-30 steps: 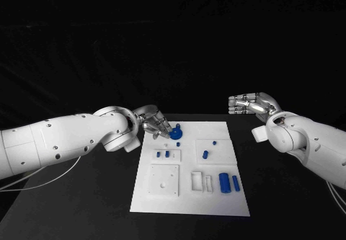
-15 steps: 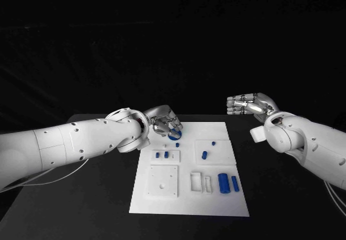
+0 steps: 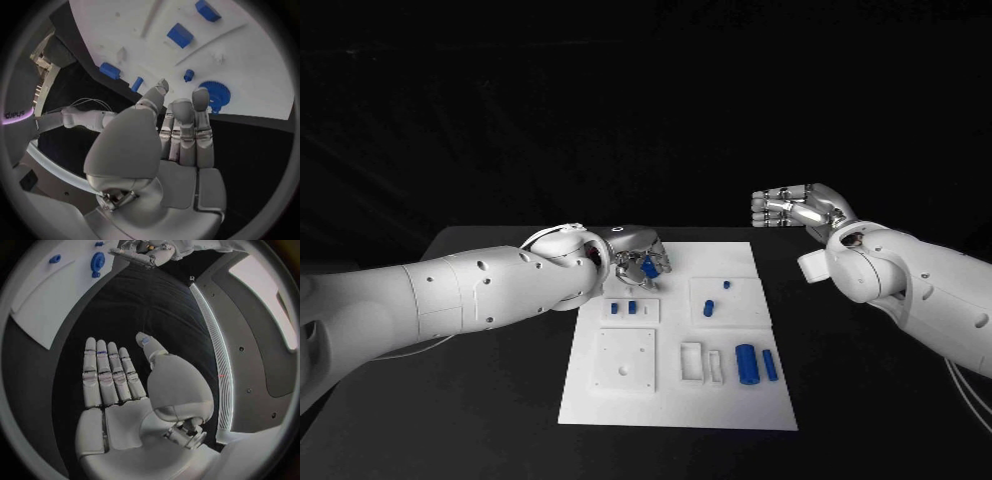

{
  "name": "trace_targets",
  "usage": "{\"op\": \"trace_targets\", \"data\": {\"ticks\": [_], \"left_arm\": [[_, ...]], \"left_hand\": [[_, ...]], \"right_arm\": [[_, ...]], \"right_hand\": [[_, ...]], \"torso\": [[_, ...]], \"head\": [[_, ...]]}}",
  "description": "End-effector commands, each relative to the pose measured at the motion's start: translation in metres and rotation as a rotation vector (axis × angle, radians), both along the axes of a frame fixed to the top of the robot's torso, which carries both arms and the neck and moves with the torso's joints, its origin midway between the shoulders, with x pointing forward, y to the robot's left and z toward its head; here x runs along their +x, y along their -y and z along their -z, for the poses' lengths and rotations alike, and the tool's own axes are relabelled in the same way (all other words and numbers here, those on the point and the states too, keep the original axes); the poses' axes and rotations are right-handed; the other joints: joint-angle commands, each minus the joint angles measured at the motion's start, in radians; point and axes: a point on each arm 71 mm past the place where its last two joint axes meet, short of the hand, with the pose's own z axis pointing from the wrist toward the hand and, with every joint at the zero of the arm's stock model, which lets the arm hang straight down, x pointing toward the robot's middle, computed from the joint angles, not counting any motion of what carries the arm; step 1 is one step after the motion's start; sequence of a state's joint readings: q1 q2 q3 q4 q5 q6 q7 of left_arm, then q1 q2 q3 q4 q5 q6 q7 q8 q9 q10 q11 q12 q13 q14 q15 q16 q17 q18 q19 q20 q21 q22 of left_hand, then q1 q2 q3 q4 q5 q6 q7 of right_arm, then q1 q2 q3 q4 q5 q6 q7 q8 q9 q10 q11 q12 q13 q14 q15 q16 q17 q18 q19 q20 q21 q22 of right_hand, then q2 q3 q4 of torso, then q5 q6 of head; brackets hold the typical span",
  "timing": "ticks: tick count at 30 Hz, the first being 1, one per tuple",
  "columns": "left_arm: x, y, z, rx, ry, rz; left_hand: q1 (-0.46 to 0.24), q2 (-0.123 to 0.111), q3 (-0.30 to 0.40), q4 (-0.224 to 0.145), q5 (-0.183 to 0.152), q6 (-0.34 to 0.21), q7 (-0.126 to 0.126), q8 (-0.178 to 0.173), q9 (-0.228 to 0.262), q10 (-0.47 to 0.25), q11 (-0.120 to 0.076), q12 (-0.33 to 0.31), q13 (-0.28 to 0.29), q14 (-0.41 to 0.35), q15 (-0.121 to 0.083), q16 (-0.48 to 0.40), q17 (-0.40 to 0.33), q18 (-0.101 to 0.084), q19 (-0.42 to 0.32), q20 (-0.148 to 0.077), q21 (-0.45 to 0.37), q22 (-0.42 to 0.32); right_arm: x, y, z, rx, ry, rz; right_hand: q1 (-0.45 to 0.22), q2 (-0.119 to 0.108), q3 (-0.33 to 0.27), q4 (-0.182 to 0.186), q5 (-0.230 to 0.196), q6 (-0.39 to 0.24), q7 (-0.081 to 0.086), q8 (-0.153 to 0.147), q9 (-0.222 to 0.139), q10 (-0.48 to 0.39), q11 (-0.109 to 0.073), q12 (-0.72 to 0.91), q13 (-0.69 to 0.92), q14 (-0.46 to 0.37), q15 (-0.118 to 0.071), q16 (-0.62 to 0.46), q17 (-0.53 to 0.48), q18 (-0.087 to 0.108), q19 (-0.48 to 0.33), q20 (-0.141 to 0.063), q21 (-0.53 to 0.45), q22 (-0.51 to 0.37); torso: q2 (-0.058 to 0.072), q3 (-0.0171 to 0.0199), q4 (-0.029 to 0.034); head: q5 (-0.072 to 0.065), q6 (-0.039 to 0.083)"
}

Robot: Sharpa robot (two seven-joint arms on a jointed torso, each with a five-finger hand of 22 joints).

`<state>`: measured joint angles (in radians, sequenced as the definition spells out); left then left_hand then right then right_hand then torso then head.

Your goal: Assemble the parts on the task board

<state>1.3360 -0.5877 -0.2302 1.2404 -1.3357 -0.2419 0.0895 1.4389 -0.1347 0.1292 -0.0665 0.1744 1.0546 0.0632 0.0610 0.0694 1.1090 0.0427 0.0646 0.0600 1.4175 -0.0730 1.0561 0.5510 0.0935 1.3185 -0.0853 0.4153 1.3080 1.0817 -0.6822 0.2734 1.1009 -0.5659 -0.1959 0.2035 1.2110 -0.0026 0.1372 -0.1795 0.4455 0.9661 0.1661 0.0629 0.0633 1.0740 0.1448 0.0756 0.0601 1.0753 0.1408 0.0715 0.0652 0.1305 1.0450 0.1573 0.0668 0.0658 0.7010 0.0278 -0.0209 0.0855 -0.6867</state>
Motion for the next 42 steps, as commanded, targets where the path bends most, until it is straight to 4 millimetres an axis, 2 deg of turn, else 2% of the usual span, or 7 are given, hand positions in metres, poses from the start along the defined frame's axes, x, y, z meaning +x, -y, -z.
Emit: {"op": "trace_targets", "data": {"ticks": [1, 6, 19, 23, 29, 39, 42], "left_arm": [[-0.001, 0.004, 0.005, 0.077, 0.027, 0.048], [0.001, 0.005, 0.009, 0.105, 0.027, 0.045], [0.006, 0.006, 0.016, 0.142, 0.022, 0.030], [0.007, 0.006, 0.019, 0.149, 0.015, 0.023], [0.008, 0.005, 0.022, 0.154, 0.010, 0.008], [0.009, 0.005, 0.025, 0.161, 0.003, -0.005], [0.010, 0.005, 0.026, 0.162, 0.003, -0.009]], "left_hand": [[0.008, 0.002, -0.006, -0.001, 0.004, -0.004, -0.002, 0.002, 0.000, -0.007, 0.003, -0.006, -0.001, 0.008, 0.000, 0.005, 0.002, -0.004, 0.005, -0.002, 0.009, 0.020], [0.011, 0.012, 0.005, -0.004, 0.011, -0.003, 0.003, 0.002, -0.001, -0.001, 0.005, -0.006, -0.001, 0.016, 0.001, 0.009, -0.010, -0.001, 0.010, -0.002, 0.021, 0.020], [-0.016, 0.016, 0.111, -0.006, 0.027, 0.026, 0.019, 0.002, -0.001, 0.056, 0.013, -0.007, -0.001, 0.008, 0.013, 0.049, -0.063, 0.014, -0.003, 0.009, 0.056, 0.019], [-0.021, 0.017, 0.136, -0.004, 0.028, 0.032, 0.021, 0.003, -0.001, 0.073, 0.012, -0.006, -0.001, 0.007, 0.016, 0.056, -0.069, 0.019, -0.005, 0.013, 0.064, 0.019], [-0.033, 0.016, 0.140, 0.006, 0.030, 0.043, 0.020, 0.003, -0.001, 0.093, 0.009, -0.006, -0.001, 0.005, 0.015, 0.059, -0.073, 0.018, -0.007, 0.012, 0.068, 0.018], [-0.030, 0.019, 0.148, 0.006, 0.030, 0.050, 0.023, 0.002, -0.002, 0.103, 0.008, -0.006, -0.001, 0.005, 0.017, 0.062, -0.076, 0.019, -0.009, 0.013, 0.071, 0.019], [-0.030, 0.021, 0.151, 0.006, 0.030, 0.054, 0.024, 0.003, -0.001, 0.112, 0.007, -0.006, -0.001, 0.005, 0.019, 0.064, -0.078, 0.020, -0.010, 0.015, 0.074, 0.019]], "right_arm": [[0.000, -0.003, 0.000, 0.010, 0.002, -0.020], [0.000, -0.004, 0.000, 0.011, 0.002, -0.022], [-0.001, -0.004, -0.001, 0.012, 0.003, -0.024], [-0.001, -0.005, -0.001, 0.012, 0.004, -0.025], [-0.001, -0.005, -0.001, 0.013, 0.004, -0.028], [-0.002, -0.006, -0.002, 0.013, 0.004, -0.030], [-0.002, -0.006, -0.002, 0.014, 0.004, -0.031]], "right_hand": [[-0.005, 0.009, 0.002, -0.002, 0.005, 0.000, 0.001, -0.001, 0.000, -0.004, 0.001, -0.001, -0.002, -0.003, -0.001, -0.006, -0.002, 0.016, -0.001, 0.001, -0.001, -0.001], [-0.005, 0.009, 0.002, -0.002, 0.005, 0.000, 0.001, -0.001, 0.000, -0.004, 0.001, -0.001, -0.002, -0.003, -0.001, -0.006, -0.002, 0.016, -0.001, 0.001, -0.001, -0.001], [-0.006, 0.008, 0.003, -0.002, 0.005, 0.000, 0.002, -0.001, 0.000, -0.004, 0.001, -0.001, -0.001, -0.003, 0.000, -0.006, -0.002, 0.015, -0.001, 0.000, -0.001, -0.001], [-0.006, 0.008, 0.003, -0.002, 0.005, 0.000, 0.002, -0.001, 0.000, -0.004, 0.001, -0.001, -0.001, -0.003, 0.000, -0.006, -0.002, 0.015, -0.001, 0.000, -0.001, -0.001], [-0.005, 0.009, 0.006, -0.002, 0.004, 0.000, 0.002, -0.001, 0.000, -0.004, 0.001, -0.001, -0.001, -0.003, 0.000, -0.006, -0.002, 0.015, 0.000, 0.000, 0.000, -0.001], [-0.005, 0.009, 0.006, -0.002, 0.004, 0.000, 0.002, -0.001, 0.000, -0.004, 0.001, -0.001, -0.001, -0.003, 0.000, -0.006, -0.002, 0.015, 0.000, 0.000, 0.000, -0.001], [-0.005, 0.009, 0.006, -0.002, 0.004, 0.000, 0.002, -0.001, 0.000, -0.004, 0.001, -0.001, -0.001, -0.003, 0.000, -0.006, -0.002, 0.015, 0.000, 0.000, 0.000, -0.001]], "torso": [[-0.001, 0.0000, 0.0005], [0.000, -0.0001, -0.0002], [0.001, 0.0011, -0.0017], [0.000, 0.0016, -0.0007], [0.001, 0.0003, -0.0011], [0.000, 0.0010, 0.0010], [0.000, 0.0012, 0.0008]], "head": [[0.000, -0.002], [0.000, 0.001], [-0.004, -0.002], [-0.006, -0.012], [-0.008, -0.010], [-0.009, -0.016], [-0.009, -0.014]]}}
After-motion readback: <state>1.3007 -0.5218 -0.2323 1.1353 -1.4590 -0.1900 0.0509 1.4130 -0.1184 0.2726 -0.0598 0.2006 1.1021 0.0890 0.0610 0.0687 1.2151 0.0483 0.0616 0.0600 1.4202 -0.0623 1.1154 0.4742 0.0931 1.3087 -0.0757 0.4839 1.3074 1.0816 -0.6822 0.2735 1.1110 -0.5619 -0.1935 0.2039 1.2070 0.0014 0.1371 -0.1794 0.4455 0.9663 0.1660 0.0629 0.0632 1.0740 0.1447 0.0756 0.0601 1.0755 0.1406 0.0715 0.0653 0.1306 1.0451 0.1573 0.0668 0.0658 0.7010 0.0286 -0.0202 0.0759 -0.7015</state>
